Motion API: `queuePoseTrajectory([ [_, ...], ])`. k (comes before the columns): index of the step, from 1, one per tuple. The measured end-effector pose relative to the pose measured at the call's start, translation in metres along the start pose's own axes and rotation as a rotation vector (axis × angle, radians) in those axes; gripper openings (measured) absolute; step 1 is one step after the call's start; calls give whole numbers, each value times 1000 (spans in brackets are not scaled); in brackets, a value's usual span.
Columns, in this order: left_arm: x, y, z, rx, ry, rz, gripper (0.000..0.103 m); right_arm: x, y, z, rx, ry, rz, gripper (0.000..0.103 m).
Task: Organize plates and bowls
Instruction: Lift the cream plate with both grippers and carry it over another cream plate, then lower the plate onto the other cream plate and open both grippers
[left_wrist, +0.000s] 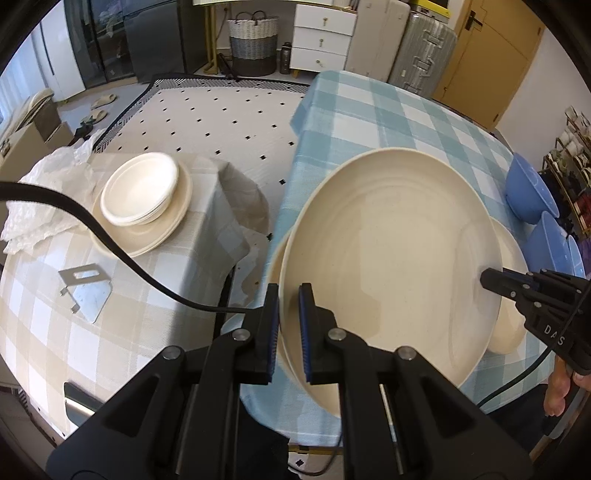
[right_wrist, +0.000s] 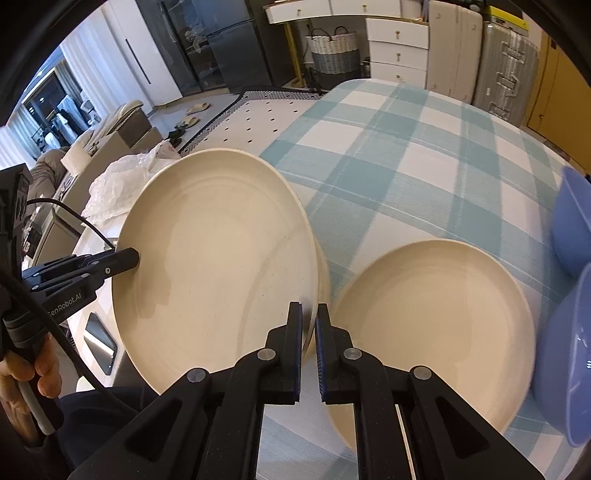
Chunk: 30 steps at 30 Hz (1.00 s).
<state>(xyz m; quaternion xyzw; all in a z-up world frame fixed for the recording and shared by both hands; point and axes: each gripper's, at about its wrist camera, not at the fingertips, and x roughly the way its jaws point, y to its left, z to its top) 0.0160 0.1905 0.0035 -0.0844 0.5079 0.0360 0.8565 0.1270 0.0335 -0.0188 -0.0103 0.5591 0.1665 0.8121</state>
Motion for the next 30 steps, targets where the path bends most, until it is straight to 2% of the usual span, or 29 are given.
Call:
queuePoseTrajectory([
  [11, 9, -93, 25, 107, -3, -50, 8, -37, -64, -18, 89, -30, -85, 7],
  [18, 22, -145, 29, 153, 15, -88, 8, -52, -100, -34, 139, -26, -132, 7],
  [30, 56, -187, 26, 199, 64, -123, 8, -50, -135, -51, 174, 23, -215, 8],
])
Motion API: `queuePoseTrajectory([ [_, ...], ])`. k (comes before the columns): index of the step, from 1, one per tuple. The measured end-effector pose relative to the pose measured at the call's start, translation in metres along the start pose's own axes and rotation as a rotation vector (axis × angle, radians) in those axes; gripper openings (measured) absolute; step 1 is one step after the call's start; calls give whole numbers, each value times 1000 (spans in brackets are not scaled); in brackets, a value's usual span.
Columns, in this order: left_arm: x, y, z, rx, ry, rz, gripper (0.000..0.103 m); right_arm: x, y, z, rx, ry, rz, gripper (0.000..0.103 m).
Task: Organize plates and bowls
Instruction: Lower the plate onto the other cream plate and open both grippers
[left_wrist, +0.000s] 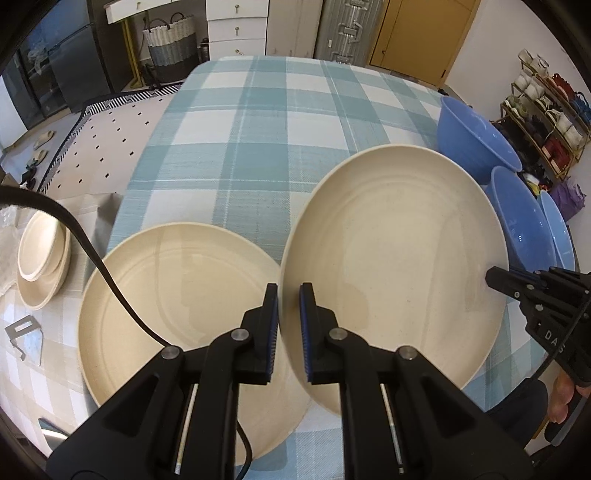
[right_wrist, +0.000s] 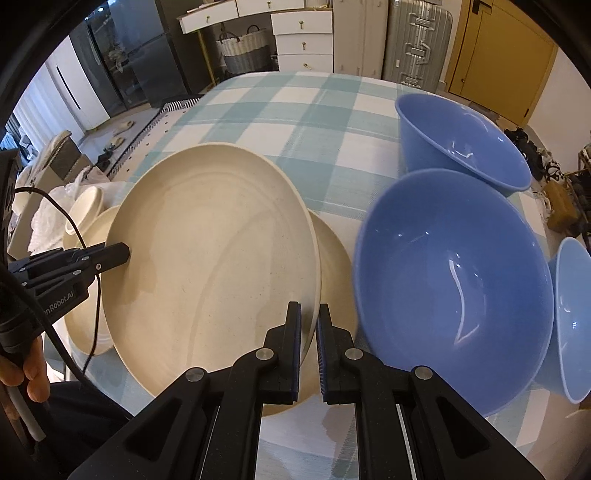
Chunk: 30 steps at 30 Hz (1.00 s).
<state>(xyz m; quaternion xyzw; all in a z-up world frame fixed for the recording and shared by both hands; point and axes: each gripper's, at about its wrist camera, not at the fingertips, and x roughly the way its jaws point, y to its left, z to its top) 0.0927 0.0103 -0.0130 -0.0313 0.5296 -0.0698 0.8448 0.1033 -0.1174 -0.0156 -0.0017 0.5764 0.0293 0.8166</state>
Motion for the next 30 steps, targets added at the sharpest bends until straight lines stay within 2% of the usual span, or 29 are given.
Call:
queuePoseTrajectory([
  [5, 10, -4, 1, 8, 12, -5, 8, 6, -5, -2, 0, 18, -18, 8],
  [23, 26, -7, 2, 41, 39, 0, 9, 12, 11, -6, -90, 37, -182, 12],
  [30, 26, -4, 2, 34, 52, -10, 9, 6, 12, -8, -89, 39, -176, 21],
])
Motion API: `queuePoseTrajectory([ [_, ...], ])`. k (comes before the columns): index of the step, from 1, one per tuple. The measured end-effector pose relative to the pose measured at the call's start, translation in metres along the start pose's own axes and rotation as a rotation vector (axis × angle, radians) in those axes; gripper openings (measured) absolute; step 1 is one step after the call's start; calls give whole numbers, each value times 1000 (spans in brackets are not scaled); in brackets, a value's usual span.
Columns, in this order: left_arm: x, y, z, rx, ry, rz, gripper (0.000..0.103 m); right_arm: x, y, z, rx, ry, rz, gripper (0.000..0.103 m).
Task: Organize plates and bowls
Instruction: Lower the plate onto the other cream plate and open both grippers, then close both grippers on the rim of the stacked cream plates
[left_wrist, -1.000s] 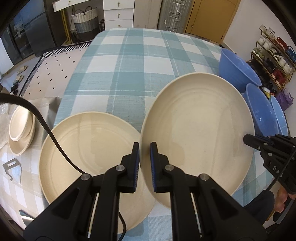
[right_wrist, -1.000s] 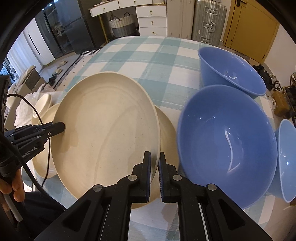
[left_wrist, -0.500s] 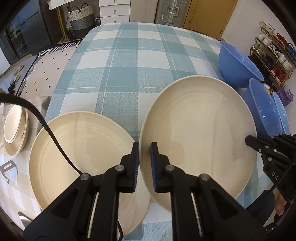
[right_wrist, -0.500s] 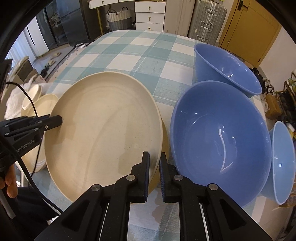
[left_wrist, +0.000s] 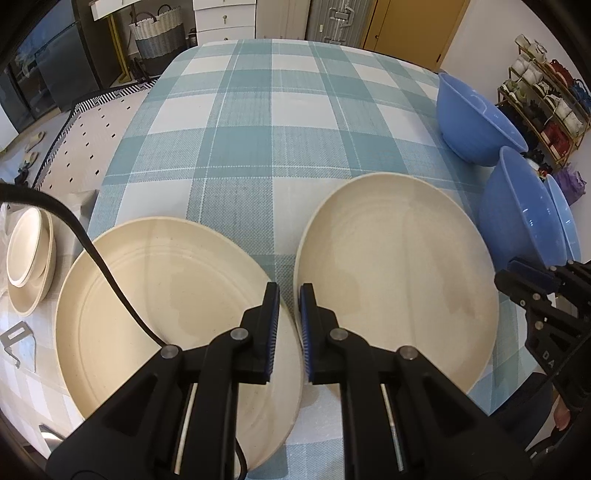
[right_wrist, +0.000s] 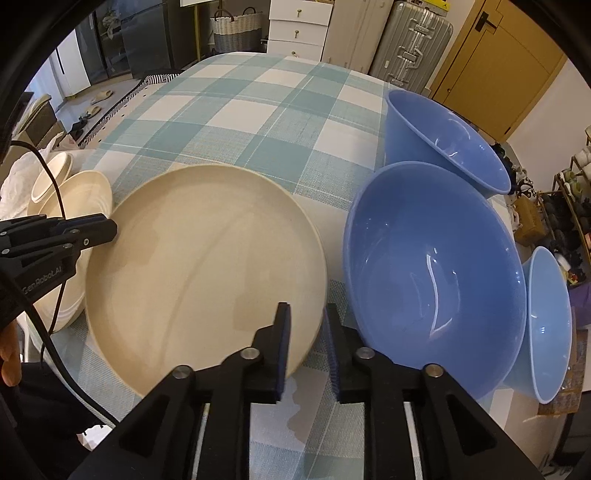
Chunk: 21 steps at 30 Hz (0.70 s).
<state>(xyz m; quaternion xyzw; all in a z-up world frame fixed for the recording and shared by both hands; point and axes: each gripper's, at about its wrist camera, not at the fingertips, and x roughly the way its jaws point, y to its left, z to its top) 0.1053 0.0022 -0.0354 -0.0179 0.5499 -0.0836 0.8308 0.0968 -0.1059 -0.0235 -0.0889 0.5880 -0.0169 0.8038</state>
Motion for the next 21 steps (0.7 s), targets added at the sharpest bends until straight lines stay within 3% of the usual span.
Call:
queuePoseTrajectory([
  [3, -2, 2, -2, -6, -3, 1, 14, -5, 1, -3, -2, -11, 2, 27],
  [7, -10, 9, -4, -24, -23, 11, 50, -15, -1, -5, 16, -33, 40, 45],
  [9, -16, 16, -5, -37, -36, 4, 57, -21, 0, -6, 20, -42, 54, 52],
  [11, -21, 20, -6, -43, -41, 1, 71, -26, 1, -7, 22, -53, 74, 63],
  [13, -28, 23, -7, -38, -52, 3, 74, -31, 2, -8, 31, -62, 101, 73],
  [21, -45, 27, -14, -19, -60, 6, 84, -40, 7, -16, 48, -74, 161, 96],
])
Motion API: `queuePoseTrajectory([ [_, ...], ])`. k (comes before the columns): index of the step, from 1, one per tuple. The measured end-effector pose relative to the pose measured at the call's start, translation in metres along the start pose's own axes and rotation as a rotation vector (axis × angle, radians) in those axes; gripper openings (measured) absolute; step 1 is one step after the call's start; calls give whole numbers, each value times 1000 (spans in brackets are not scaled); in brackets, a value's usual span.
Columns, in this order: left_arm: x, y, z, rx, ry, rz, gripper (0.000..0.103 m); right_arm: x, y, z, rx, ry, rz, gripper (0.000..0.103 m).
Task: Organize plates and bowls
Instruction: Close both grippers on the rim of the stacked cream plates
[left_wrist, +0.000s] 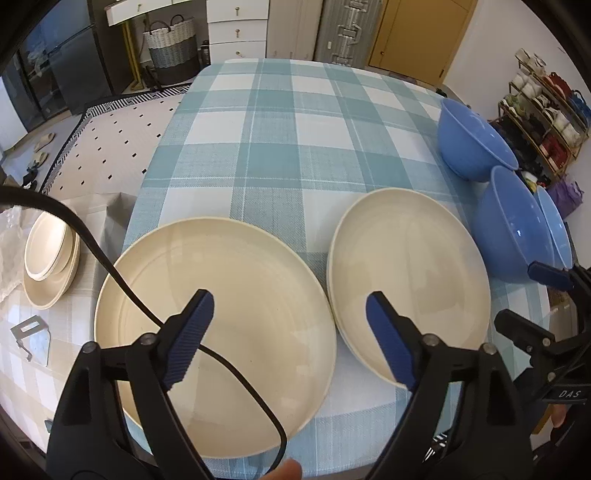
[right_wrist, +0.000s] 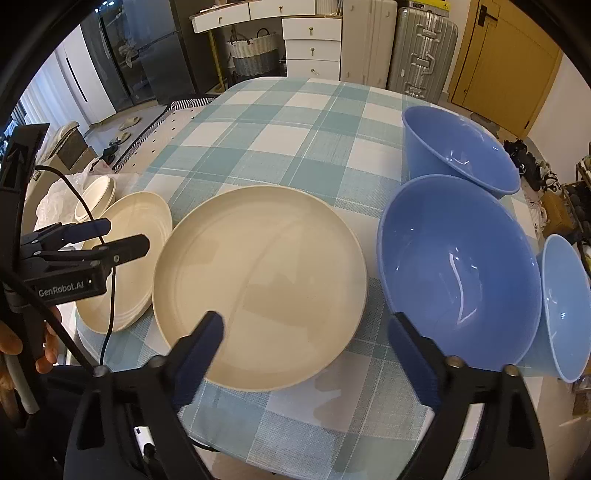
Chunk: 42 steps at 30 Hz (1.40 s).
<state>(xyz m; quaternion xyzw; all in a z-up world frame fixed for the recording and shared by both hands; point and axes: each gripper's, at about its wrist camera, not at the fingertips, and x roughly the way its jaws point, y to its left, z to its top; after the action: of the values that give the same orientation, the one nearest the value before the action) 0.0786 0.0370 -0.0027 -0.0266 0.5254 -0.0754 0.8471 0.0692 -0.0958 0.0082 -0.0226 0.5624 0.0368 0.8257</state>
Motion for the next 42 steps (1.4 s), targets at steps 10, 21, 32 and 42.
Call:
queuePoseTrajectory([
  [10, 0, -17, 3, 11, 12, -43, 101, -9, -18, -10, 97, 17, 118, 98],
  [21, 20, -53, 18, 139, 63, -49, 101, -5, -35, -32, 171, 39, 118, 98],
  [32, 50, -66, 29, 207, 101, -72, 94, 25, -51, -45, 299, 74, 144, 86],
  [42, 70, -70, 30, 251, 127, -86, 66, 50, -52, -39, 352, 102, 148, 68],
])
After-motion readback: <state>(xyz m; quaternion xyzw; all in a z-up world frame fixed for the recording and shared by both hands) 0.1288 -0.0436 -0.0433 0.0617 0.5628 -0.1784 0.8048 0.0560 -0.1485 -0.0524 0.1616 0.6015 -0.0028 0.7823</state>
